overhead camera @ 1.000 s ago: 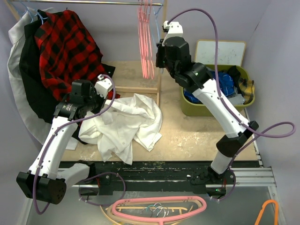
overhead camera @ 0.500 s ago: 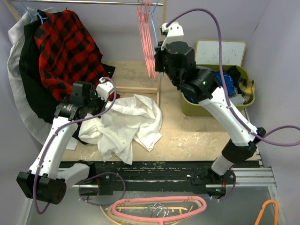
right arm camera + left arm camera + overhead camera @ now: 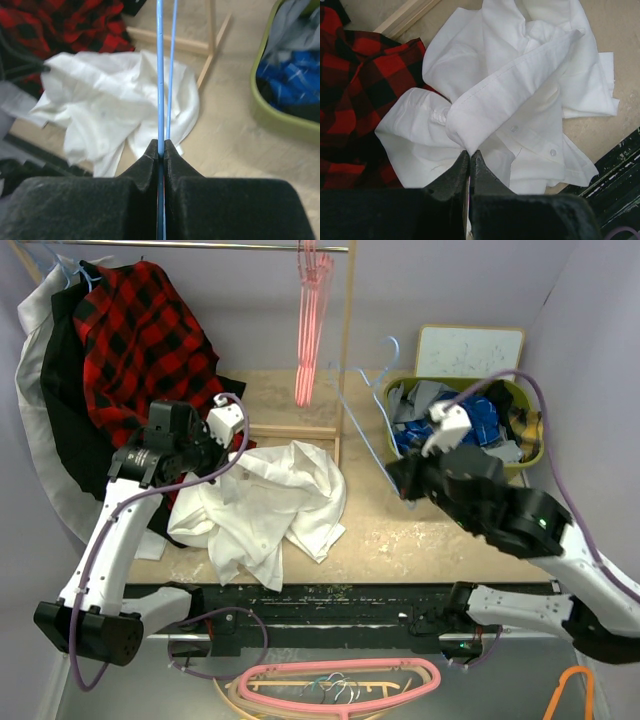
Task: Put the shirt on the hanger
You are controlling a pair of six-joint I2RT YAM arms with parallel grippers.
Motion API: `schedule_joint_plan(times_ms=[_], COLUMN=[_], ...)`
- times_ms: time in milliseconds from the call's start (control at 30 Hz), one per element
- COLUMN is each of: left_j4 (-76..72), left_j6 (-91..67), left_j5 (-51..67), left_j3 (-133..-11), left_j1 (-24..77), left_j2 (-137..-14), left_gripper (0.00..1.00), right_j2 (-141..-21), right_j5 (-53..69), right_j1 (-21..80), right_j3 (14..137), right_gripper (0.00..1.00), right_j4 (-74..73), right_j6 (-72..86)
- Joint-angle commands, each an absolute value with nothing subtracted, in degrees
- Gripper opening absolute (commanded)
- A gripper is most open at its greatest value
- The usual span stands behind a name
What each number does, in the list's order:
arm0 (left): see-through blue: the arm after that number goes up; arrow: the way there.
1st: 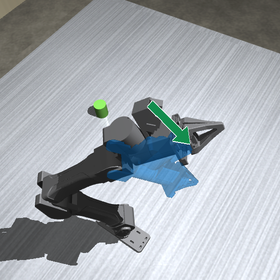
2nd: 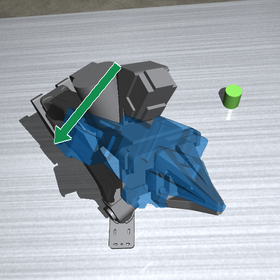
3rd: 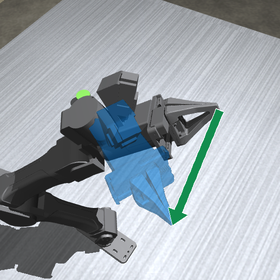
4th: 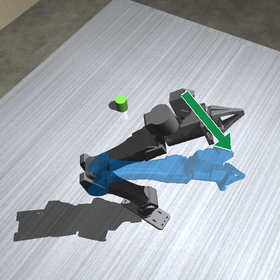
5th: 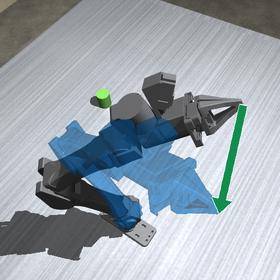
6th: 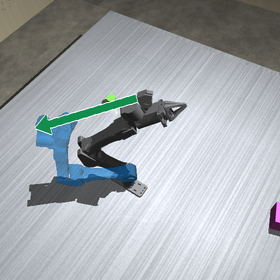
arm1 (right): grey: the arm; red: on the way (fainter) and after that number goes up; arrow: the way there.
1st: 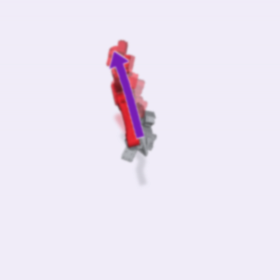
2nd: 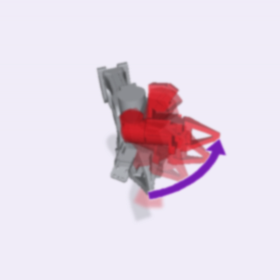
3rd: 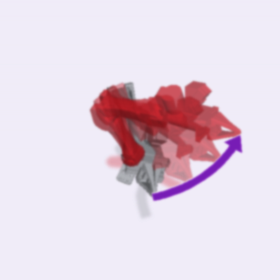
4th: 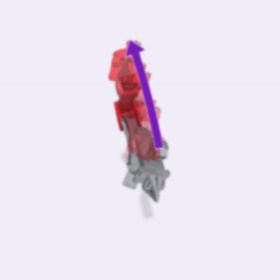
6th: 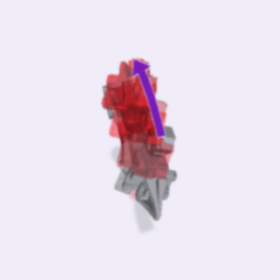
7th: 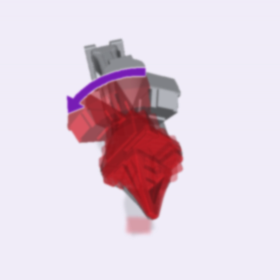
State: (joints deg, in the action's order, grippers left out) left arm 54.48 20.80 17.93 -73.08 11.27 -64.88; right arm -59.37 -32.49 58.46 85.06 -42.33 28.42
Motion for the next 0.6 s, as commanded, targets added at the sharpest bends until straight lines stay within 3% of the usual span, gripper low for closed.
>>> schedule_joint_plan(times_ms=[0, 200, 333, 567], left_j4=[51.6, 51.7, 53.7, 55.2], left_j6=[22.0, 20.2, 20.3, 21.3], left_j5=[16.8, 15.7, 16.9, 16.5], left_j3=[-76.8, -80.6, -83.7, -85.3], left_j1=[11.1, 11.1, 11.1, 11.1], left_j2=[-65.4, -69.7, -71.9, -72.6], left_gripper=[0.00, 0.00, 0.00, 0.00], right_j2=[-47.2, -32.4, -32.9, -37.5], right_j5=[-19.1, -4.0, 5.5, 7.1], right_j1=[58.5, 58.5, 58.5, 58.5], right_j3=[72.8, 55.7, 51.1, 48.6], right_gripper=[0.00, 0.00, 0.00, 0.00], right_j4=[-38.8, -27.0, -19.7, -11.5], right_j6=[36.9, 41.5, 40.3, 37.0])
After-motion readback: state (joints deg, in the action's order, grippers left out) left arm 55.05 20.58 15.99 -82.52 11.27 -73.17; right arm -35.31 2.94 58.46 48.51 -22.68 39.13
